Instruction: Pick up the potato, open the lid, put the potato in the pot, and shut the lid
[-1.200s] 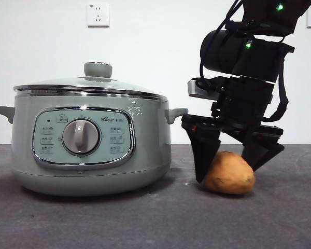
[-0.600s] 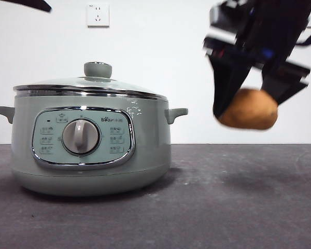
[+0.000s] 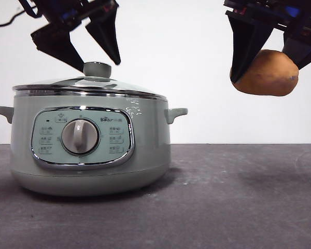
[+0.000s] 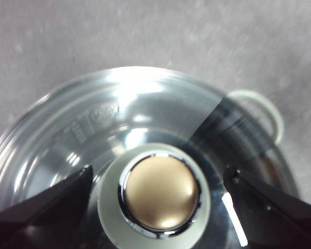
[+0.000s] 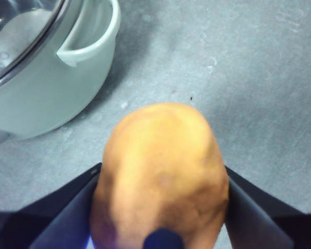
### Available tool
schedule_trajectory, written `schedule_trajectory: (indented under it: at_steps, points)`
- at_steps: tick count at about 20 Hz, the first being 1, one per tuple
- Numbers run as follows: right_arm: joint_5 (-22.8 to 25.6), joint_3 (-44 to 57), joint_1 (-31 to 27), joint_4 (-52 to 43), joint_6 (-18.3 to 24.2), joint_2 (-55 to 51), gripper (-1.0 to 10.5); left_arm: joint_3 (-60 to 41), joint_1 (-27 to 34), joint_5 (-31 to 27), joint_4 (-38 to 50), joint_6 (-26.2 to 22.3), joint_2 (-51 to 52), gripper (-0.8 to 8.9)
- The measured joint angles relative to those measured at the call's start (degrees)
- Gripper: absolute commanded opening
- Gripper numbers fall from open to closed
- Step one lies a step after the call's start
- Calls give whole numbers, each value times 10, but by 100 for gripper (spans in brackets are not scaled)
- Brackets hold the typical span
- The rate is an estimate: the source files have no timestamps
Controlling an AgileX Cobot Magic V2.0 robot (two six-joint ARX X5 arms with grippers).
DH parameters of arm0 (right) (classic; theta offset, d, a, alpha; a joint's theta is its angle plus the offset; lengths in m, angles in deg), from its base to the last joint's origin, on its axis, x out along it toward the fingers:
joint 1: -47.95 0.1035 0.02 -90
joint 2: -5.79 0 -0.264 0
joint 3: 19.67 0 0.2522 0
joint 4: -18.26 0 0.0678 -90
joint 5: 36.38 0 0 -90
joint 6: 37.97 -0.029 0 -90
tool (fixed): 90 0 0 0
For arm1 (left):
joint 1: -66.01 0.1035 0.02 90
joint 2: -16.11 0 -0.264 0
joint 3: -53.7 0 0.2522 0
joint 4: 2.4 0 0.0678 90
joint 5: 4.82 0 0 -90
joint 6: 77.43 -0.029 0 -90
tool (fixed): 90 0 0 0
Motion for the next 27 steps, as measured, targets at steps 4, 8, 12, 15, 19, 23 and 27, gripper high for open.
schedule_trajectory:
  at_steps: [4, 8, 12, 15, 19, 23, 27]
  points:
    - [0, 0, 0, 0, 0, 0, -12, 0, -11, -13, -6, -11, -7, 367]
    - [0, 0, 0, 0, 0, 0, -12, 0, -12, -18, -7, -13, -8, 262]
    - [0, 0, 0, 0, -2, 0, -12, 3, -12, -23, -11, -14, -14, 89]
    - [0, 0, 0, 0, -5, 0, -12, 5, -12, -22, -13, -21, -16, -9]
    - [-1, 0, 0, -3, -5, 0, -12, 5, -12, -27, -10, -23, -16, -8]
    - [-5, -11, 0, -27, -7, -10, -12, 14, -13, -42, -25, -24, -6, -8]
    - [-75, -70, 5, -52, -9, -9, -12, 49, -13, -52, -42, -26, 67, -8]
